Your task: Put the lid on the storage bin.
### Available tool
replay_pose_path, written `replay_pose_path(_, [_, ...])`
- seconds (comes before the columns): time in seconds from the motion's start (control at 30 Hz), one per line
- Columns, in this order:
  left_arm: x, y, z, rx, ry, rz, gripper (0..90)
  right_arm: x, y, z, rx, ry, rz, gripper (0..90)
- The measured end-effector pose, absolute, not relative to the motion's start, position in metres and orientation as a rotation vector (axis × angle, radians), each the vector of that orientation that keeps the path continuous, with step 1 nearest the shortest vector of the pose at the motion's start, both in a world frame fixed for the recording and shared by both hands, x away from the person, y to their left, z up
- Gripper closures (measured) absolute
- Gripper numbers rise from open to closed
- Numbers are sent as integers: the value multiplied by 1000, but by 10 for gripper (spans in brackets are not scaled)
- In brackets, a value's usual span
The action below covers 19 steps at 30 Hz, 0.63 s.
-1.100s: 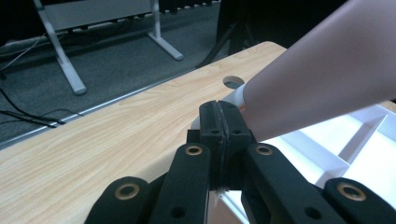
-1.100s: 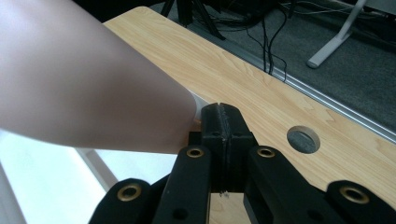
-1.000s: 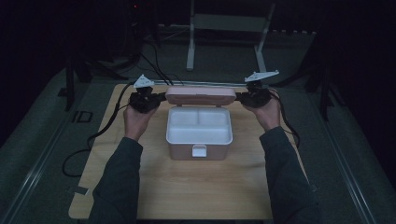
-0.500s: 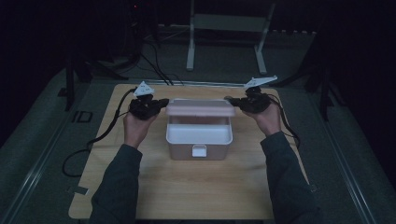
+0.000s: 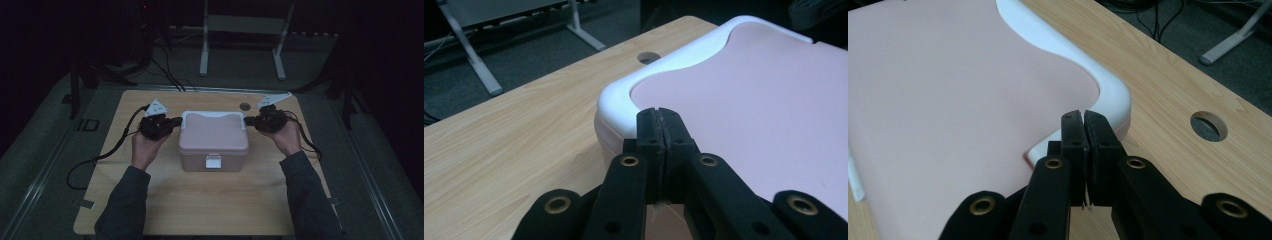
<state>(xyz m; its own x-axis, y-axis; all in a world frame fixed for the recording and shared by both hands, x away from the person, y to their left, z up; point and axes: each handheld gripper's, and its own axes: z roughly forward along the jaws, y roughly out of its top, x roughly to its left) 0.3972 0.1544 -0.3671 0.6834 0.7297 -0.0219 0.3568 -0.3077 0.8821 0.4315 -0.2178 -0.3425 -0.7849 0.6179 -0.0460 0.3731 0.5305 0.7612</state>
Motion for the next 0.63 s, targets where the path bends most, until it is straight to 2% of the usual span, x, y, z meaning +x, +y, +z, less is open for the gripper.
replay_pose_path(0.3, [375, 170, -354, 1896, 824, 488, 869, 417, -232, -336, 808, 2447, 1095, 873])
replay_pose_path(0.63, [343, 175, -383, 1966, 797, 476, 847, 397, -244, -354, 805, 2471, 1031, 873])
